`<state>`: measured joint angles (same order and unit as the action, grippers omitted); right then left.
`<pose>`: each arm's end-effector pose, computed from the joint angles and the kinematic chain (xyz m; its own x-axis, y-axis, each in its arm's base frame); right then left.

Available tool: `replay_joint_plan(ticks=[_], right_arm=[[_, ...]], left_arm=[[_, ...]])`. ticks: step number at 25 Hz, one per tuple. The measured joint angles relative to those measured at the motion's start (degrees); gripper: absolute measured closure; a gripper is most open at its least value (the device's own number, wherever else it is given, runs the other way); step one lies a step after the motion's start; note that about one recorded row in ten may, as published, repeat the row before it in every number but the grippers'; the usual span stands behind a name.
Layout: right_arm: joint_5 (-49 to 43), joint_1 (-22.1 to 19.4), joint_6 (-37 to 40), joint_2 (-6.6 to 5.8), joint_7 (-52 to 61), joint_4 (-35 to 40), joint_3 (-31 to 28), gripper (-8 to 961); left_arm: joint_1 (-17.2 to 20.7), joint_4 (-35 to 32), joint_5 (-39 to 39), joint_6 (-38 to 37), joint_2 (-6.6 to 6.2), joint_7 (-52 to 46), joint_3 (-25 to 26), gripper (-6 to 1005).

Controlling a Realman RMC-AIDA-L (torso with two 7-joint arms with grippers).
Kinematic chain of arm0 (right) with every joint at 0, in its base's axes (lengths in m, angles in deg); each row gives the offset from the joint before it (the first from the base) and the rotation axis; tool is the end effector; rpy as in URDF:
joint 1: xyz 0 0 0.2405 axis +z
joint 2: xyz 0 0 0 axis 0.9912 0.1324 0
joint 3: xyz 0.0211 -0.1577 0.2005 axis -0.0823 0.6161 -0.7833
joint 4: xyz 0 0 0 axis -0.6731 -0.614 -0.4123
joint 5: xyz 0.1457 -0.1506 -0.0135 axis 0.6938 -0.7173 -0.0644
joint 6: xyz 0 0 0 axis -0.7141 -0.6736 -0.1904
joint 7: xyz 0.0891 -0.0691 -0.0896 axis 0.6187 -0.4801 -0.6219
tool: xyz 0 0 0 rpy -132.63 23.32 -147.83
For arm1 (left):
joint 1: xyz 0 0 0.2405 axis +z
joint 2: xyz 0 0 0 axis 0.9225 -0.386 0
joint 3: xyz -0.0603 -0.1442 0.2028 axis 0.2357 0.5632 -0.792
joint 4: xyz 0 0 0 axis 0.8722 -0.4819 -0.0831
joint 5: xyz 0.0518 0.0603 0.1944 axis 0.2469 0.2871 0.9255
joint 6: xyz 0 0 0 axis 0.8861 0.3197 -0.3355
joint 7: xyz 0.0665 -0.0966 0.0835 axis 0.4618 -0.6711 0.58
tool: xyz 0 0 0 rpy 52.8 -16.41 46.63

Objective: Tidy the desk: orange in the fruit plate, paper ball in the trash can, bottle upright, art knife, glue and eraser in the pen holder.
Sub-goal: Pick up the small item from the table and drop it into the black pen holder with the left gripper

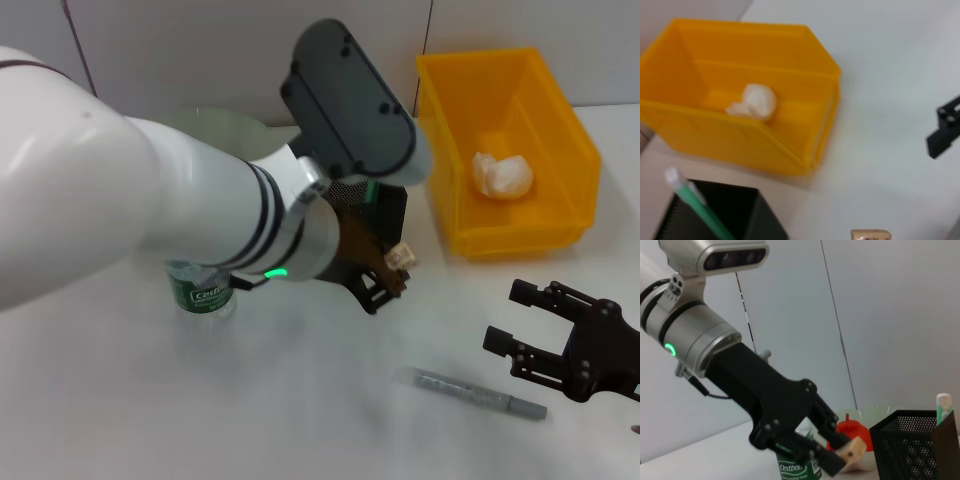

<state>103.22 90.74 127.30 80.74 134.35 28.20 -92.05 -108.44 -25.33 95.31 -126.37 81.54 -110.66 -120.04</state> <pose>0.3287 0.2349 0.0137 0.6762 -0.2074 -0.7069 -0.5641 -0.7630 -0.3157 -0.0519 0.3308 -0.0949 0.9774 0.1650 -0.1322 0.1034 -0.9185 -0.3817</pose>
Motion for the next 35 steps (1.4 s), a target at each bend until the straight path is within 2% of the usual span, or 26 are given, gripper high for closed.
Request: replay_joint_plan(ticks=[4, 11, 12, 16, 19, 25, 26, 27, 30, 31, 35], right_arm=[[0.0, 0.0, -0.08, 0.0, 0.0, -0.01, -0.08, 186], [0.08, 0.0, -0.2, 0.0, 0.0, 0.14, -0.1, 186], [0.11, -0.02, -0.22, 0.0, 0.0, 0.23, -0.1, 186], [0.23, -0.09, -0.26, -0.05, 0.0, 0.6, -0.08, 186], [0.28, -0.13, -0.26, -0.06, 0.0, 0.61, -0.08, 186], [0.18, -0.13, -0.27, -0.09, 0.0, 0.68, -0.08, 186], [0.12, -0.17, -0.26, -0.09, 0.0, 0.71, -0.08, 186], [0.12, -0.17, -0.26, -0.09, 0.0, 0.71, -0.08, 186], [0.09, -0.18, -0.26, -0.09, 0.0, 0.71, -0.08, 186], [0.08, -0.18, -0.26, -0.09, 0.0, 0.7, -0.08, 186], [0.05, -0.19, -0.26, -0.09, 0.0, 0.7, -0.09, 186]], left_arm=[[0.78, -0.02, -0.89, 0.35, -0.1, 3.56, 2.31, 726], [4.92, 0.38, -14.96, -0.55, -0.42, 22.38, 13.17, 727], [4.92, 0.38, -14.96, -0.55, -0.42, 22.38, 13.17, 727], [7.04, 0.64, -24.18, 0.98, -0.35, 31.66, 15.49, 727], [7.41, 1.01, -25.95, 3.13, -0.24, 33.32, 14.69, 727], [9.1, 2.39, -29.0, 15.18, -0.13, 36.96, 8.75, 727], [9.1, 2.39, -29.0, 15.18, -0.13, 36.96, 8.75, 727], [9.33, 3.23, -29.45, 20.04, -0.11, 37.0, 6.89, 727], [9.19, 4.9, -29.49, 24.25, -0.08, 36.92, 5.13, 727], [8.7, 7.2, -29.68, 28.08, -0.04, 36.47, 4.12, 727], [7.74, 11.07, -30.85, 31.96, 0.01, 36.28, 3.29, 726]])
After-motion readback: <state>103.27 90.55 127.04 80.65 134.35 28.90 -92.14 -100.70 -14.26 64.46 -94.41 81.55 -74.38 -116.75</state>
